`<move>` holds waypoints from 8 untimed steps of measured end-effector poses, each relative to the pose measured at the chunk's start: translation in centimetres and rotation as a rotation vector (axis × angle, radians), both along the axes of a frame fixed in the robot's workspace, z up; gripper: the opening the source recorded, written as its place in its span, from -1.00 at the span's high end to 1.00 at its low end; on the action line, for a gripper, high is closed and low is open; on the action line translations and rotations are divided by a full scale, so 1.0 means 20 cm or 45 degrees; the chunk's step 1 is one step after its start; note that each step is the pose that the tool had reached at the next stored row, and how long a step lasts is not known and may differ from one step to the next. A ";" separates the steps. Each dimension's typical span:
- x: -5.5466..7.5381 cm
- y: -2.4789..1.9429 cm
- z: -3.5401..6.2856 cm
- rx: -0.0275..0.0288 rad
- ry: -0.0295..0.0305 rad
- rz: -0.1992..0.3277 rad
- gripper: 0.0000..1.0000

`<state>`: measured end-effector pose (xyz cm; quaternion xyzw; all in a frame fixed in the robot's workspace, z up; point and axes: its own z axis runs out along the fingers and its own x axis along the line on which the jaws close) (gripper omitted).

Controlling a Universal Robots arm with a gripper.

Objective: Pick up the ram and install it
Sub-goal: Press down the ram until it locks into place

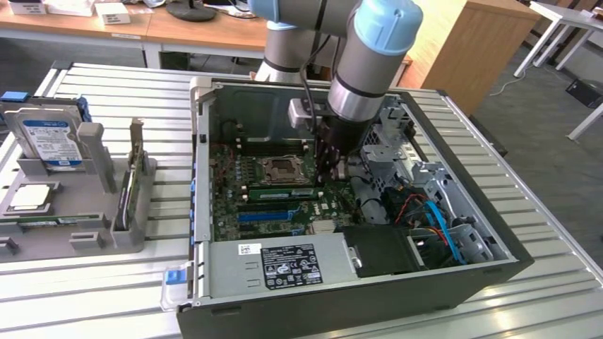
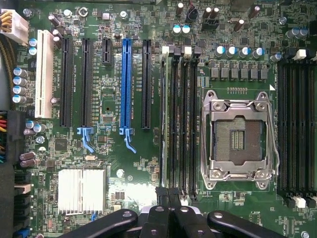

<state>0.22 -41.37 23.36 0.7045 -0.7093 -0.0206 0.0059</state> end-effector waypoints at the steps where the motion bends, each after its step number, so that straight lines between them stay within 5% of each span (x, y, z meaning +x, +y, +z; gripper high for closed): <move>1: 0.00 0.000 -0.002 0.0000 0.0000 0.000 0.79; 8: 0.00 0.000 -0.007 0.0004 -0.0002 0.000 0.79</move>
